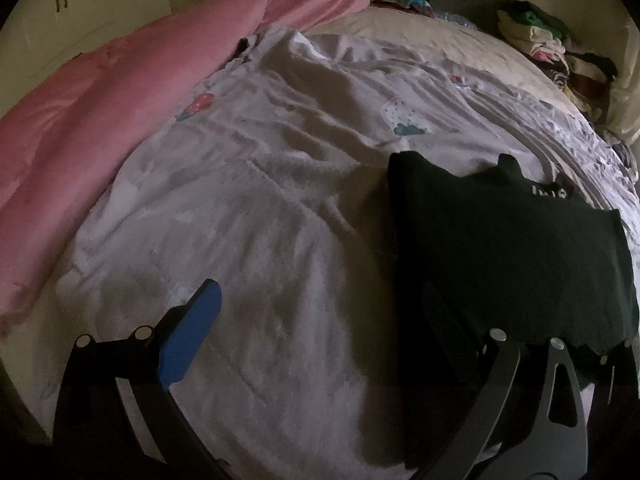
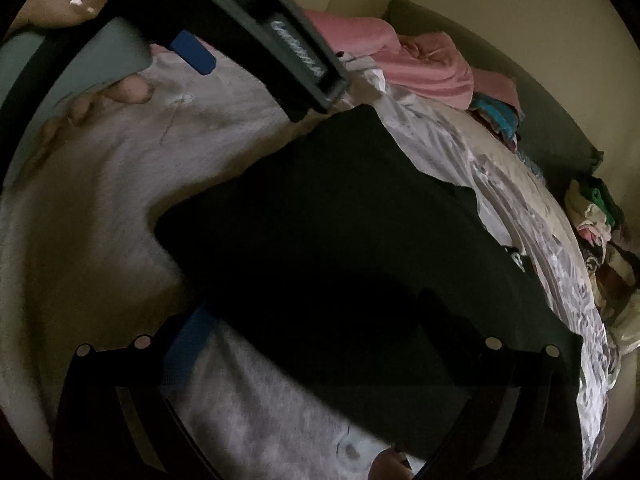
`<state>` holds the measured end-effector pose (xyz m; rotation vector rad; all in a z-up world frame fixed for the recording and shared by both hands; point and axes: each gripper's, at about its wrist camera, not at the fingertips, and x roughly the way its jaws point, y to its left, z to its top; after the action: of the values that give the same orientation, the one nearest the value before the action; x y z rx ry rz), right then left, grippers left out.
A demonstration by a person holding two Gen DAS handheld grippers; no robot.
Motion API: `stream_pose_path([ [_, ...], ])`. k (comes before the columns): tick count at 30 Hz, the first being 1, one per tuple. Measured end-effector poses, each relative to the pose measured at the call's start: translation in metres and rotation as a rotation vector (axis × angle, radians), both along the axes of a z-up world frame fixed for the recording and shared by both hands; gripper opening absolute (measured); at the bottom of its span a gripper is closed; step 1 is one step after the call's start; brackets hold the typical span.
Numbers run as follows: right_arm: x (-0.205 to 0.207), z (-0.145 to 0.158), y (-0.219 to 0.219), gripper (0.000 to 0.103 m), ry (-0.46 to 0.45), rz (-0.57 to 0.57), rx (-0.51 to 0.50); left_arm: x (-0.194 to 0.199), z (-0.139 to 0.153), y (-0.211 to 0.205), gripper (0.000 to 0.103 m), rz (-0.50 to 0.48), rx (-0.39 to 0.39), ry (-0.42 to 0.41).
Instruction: Fold small clothes
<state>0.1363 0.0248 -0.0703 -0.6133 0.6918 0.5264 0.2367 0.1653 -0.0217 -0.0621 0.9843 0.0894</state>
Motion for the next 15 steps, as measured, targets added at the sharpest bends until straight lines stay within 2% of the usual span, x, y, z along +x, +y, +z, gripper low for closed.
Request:
stream_pose_path([
  [7,0.012,-0.002,0.007,0.098,-0.011,0.005,0.002,0.018,-0.004,-0.003,0.093,-0.009,0.003,0.014],
  [11,0.011,0.001,0.008,0.097,-0.046,0.002,0.009,0.027,-0.007,0.0,0.093,-0.005,-0.032,0.027],
  [12,0.011,0.002,0.007,0.093,-0.055,0.0,0.014,0.029,-0.008,0.001,0.093,-0.002,-0.049,0.035],
  [13,0.009,0.005,0.006,0.079,-0.066,0.004,0.027,0.032,-0.01,0.002,0.093,-0.002,-0.078,0.045],
  [15,0.007,0.01,0.003,0.064,-0.072,0.019,0.056,0.037,-0.012,0.004,0.093,-0.002,-0.125,0.062],
])
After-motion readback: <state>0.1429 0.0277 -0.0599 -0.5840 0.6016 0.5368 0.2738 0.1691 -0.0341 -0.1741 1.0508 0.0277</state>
